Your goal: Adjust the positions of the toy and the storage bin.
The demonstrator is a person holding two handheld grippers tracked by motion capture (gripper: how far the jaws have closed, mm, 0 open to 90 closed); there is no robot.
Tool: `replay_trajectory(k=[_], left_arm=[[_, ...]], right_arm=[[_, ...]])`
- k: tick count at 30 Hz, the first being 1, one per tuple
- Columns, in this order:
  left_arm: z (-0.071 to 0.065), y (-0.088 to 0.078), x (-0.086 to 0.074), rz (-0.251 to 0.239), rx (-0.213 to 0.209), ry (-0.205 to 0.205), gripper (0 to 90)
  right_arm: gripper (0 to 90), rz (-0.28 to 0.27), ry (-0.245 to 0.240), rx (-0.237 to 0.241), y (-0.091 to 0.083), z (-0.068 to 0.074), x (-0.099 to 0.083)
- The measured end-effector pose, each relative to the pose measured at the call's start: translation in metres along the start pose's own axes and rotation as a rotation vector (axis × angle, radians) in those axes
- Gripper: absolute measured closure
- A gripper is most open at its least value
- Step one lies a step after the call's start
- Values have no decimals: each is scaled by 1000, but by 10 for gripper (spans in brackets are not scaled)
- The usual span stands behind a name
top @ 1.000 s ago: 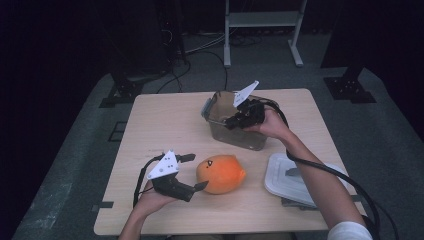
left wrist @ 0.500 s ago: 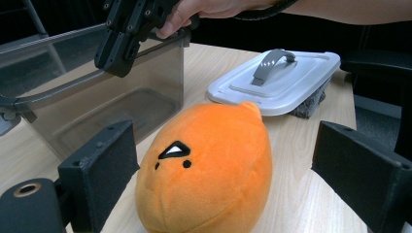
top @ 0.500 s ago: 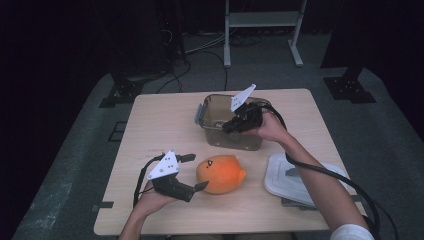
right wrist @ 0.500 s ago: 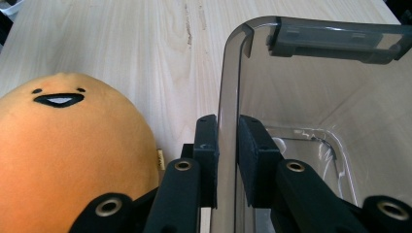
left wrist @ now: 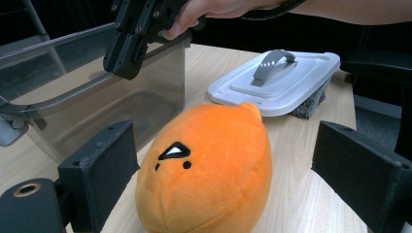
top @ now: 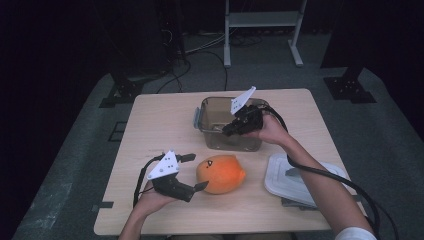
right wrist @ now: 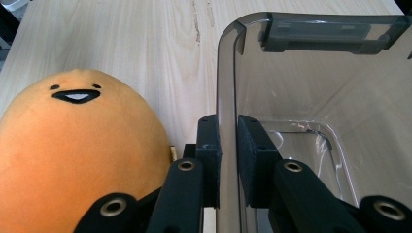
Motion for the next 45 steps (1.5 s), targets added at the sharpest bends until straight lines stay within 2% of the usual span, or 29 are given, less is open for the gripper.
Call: replay_trajectory(k=[24,45], left_arm=[[-1,1,1,-2,-10,6,81],[-2,2,1,-3,-14,5,81]], right_arm=[[792,2,8,15,2,25,2],[791,1,37,23,3,32,3]])
Point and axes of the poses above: each handheld gripper's, and its own axes: y roughly forward along the jaws, x roughly out of its top, z roughly to its left, the point moved 6 cm from there along y, roughly forward along the jaws, and after that the axes turned 7 degrees about -z, right-handed, at the moved point
